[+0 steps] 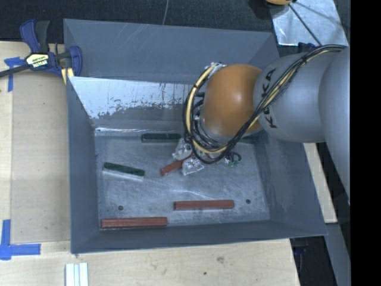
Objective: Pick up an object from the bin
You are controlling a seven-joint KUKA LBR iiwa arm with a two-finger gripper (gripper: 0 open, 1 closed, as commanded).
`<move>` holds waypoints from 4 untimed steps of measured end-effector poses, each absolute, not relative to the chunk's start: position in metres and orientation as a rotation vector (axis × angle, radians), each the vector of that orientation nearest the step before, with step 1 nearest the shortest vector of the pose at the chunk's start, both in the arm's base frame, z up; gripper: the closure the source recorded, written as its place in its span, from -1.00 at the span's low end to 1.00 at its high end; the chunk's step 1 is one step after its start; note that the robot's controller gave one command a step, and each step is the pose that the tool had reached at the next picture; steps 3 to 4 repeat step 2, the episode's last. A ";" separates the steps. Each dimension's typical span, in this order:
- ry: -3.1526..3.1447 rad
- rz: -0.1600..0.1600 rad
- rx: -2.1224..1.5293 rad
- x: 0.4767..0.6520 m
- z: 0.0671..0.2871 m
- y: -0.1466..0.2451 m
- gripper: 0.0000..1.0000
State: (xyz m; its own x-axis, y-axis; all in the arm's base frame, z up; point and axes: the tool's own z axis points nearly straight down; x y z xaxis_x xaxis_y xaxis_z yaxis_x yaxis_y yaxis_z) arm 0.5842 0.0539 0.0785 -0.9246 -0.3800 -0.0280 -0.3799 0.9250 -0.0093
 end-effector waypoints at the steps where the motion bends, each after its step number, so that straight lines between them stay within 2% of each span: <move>1: 3.054 -0.006 -0.602 0.584 0.079 0.054 1.00; 2: 3.033 0.000 -0.801 0.596 0.209 0.040 1.00; 4: 3.033 0.000 -0.801 0.596 0.209 0.040 1.00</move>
Offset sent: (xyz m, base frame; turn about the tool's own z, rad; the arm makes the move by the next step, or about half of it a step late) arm 0.0111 -0.0133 0.1295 -0.1295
